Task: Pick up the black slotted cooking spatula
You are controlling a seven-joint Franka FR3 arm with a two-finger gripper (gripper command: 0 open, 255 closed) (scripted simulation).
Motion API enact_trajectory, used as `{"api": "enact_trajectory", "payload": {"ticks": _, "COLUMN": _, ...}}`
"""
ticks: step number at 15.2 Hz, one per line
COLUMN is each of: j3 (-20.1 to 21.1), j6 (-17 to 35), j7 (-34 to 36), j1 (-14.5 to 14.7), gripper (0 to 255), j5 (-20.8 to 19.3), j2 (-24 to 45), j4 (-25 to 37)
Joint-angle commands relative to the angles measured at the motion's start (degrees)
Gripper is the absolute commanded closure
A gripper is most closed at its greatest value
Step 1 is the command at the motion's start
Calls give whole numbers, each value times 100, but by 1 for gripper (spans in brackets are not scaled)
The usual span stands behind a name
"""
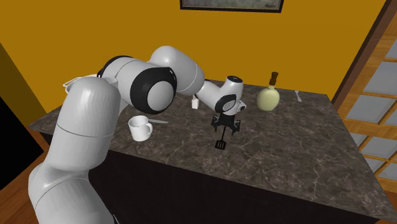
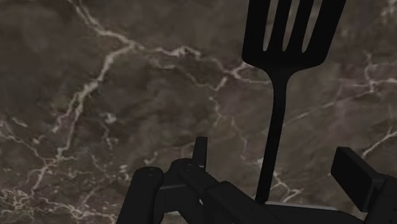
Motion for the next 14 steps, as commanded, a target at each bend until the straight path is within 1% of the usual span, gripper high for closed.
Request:
{"api": "enact_trajectory", "payload": {"ticks": 1, "j3": 4, "j6": 34, "j7": -3, "j1": 1, "gripper": 255, "j5": 5, "j2": 21, "j4": -10}}
{"api": "enact_trajectory", "payload": {"ticks": 7, "j3": 1, "j6": 52, "j7": -2, "j1": 7, "gripper": 255, "j5": 3, "j2": -39, "j4": -88}}
{"api": "enact_trajectory", "payload": {"ticks": 10, "j3": 2, "j6": 20, "j7": 1, "j1": 3, "gripper": 255, "j5": 4, "j2": 24, "j4": 6}}
{"api": "enact_trajectory", "payload": {"ticks": 14, "j3": -20, "j6": -192, "j7": 38, "j1": 16, "gripper": 255, "j5": -30, "j2": -173, "j4": 23}}
